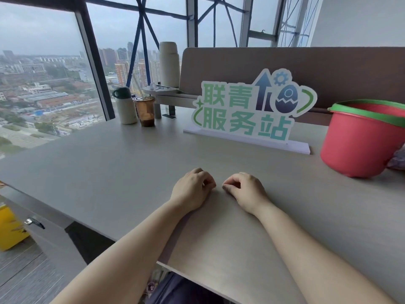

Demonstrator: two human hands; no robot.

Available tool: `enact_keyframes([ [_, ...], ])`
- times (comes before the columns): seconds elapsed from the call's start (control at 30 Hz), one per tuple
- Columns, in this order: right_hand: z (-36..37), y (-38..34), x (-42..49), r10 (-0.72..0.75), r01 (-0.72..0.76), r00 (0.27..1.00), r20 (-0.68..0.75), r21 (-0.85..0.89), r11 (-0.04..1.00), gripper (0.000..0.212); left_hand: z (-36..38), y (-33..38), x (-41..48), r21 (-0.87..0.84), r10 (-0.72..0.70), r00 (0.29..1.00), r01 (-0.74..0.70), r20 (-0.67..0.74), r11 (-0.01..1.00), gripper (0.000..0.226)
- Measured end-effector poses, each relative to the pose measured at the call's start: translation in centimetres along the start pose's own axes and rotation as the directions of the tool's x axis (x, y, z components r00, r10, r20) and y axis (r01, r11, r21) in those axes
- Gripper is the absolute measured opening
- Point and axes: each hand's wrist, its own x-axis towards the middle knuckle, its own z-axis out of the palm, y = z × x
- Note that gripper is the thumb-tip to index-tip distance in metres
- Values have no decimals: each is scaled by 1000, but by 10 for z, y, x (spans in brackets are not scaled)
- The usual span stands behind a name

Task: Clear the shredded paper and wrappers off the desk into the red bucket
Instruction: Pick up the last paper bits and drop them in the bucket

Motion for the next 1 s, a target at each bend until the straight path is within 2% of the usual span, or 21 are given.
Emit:
enact_keyframes([
  [0.2, -21, 1, -4, 60, -54, 996, -66, 94, 994, 6, -4, 10, 5, -63, -19, 999, 22, 43, 998, 12],
  [0.33, -58, 5, -11, 77, -67, 991, -113, 93, 993, 6, -9, 38, 21, -88, 54, 997, -50, 50, 995, 14],
  [0.5, -114, 18, -9, 133, -99, 962, -239, 148, 984, 5, -7, 88, 55, -155, 177, 983, -169, 39, 973, 15],
  [0.8, -243, 35, 12, 44, -72, 892, -450, -47, 996, 7, -13, 219, 137, -234, 398, 917, -386, 3, 892, 15],
  [1.0, -315, 68, 40, 147, -230, 788, -597, -65, 971, 7, -5, 289, 201, -306, 403, 913, -401, -58, 864, 14],
])
